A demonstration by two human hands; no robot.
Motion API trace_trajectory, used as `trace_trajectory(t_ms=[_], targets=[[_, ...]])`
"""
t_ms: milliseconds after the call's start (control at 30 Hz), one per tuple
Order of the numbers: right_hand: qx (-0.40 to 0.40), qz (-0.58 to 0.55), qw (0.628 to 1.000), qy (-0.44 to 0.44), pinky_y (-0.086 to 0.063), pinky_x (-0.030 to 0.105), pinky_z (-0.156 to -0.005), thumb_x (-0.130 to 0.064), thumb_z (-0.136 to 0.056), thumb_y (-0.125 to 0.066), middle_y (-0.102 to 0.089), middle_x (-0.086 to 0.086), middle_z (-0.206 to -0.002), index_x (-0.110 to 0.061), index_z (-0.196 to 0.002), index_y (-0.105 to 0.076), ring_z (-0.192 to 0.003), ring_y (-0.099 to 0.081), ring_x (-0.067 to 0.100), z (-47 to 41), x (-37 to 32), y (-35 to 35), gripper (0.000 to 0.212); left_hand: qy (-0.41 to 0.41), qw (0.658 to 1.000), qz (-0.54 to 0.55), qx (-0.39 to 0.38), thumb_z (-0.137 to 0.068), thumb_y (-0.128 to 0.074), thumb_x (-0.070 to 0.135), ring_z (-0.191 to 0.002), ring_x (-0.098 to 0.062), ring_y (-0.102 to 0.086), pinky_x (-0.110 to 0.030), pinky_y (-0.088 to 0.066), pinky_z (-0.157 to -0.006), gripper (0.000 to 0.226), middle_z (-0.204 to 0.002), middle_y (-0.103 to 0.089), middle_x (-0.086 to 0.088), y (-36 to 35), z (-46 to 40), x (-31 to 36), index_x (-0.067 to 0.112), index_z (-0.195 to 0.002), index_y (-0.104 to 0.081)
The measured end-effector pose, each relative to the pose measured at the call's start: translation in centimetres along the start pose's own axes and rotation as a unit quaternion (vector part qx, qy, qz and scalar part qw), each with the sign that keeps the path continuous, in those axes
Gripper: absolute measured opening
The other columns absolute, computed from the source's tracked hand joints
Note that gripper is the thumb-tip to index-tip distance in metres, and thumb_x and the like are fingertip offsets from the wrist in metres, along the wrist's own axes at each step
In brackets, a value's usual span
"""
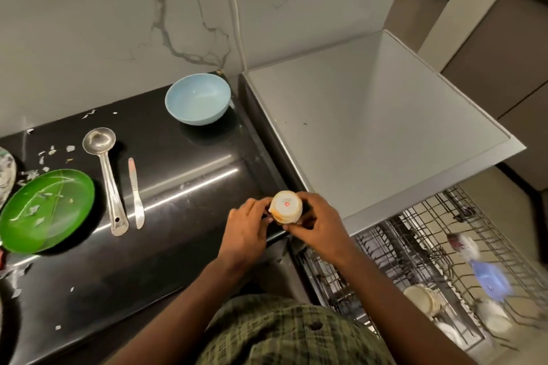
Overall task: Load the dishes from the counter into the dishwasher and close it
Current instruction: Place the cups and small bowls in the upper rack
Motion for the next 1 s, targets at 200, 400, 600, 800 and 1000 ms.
trace_trajectory(t_ms=[200, 400, 600, 800, 1000], targets=[[0.059, -0.046, 0.997, -0.036, -0.062, 0.034, -0.092, -0.032, -0.079, -0.092, -0.061, -0.015, -0.135, -0.039, -0.144, -0.054, -0.123, -0.064, 0.01, 5.1, 4.6, 6.9, 0.075, -0.086, 0.991, 0.049, -0.088, -0.103, -0.057, 0.019, -0.12, -0.015, -0.053, -0.035, -0.044, -0.11, 0.038, -0.129, -0.059, 0.0, -4.6, -1.6, 8.4, 0.018, -0.141, -0.057], [0.109, -0.043, 0.991, -0.058, -0.059, 0.025, -0.092, -0.034, -0.081, -0.089, -0.067, -0.015, -0.129, -0.04, -0.139, -0.058, -0.121, -0.066, 0.008, 9.3, 6.7, 12.1, 0.067, -0.128, 0.972, 0.067, -0.183, -0.105, -0.056, 0.014, -0.118, -0.019, -0.054, -0.039, -0.051, -0.104, 0.045, -0.135, -0.051, -0.003, -9.4, -1.8, 14.4, 0.016, -0.149, -0.049], [0.175, -0.055, 0.978, -0.104, -0.056, 0.022, -0.097, -0.017, -0.081, -0.09, -0.067, -0.014, -0.131, -0.034, -0.142, -0.057, -0.123, -0.064, 0.008, 13.5, 10.2, 16.0, 0.071, -0.178, 0.953, 0.063, -0.238, -0.104, -0.057, 0.013, -0.123, -0.021, -0.052, -0.036, -0.046, -0.108, 0.047, -0.138, -0.052, -0.007, -13.8, -1.8, 19.6, 0.013, -0.15, -0.048], [0.223, -0.05, 0.961, -0.156, -0.056, 0.029, -0.098, -0.007, -0.081, -0.087, -0.066, -0.016, -0.128, -0.032, -0.137, -0.058, -0.122, -0.064, 0.007, 17.8, 13.7, 18.3, 0.068, -0.194, 0.929, 0.054, -0.31, -0.101, -0.06, 0.012, -0.124, -0.024, -0.052, -0.038, -0.043, -0.11, 0.051, -0.134, -0.055, -0.01, -19.9, -0.6, 22.9, 0.01, -0.151, -0.048], [0.219, -0.042, 0.947, -0.231, -0.055, 0.041, -0.102, -0.006, -0.083, -0.083, -0.063, -0.021, -0.127, -0.029, -0.139, -0.054, -0.121, -0.06, -0.001, 21.6, 18.5, 17.6, 0.066, -0.144, 0.921, 0.057, -0.358, -0.098, -0.063, 0.012, -0.12, -0.026, -0.057, -0.035, -0.044, -0.106, 0.048, -0.127, -0.062, -0.011, -25.6, 1.5, 23.4, 0.01, -0.145, -0.056]])
Point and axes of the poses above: each hand's wrist, its own z-axis away from the middle knuckle, its own y-axis out of the back of the hand, x = y × z, the point moved 8 cm from there along -z, towards the middle knuckle
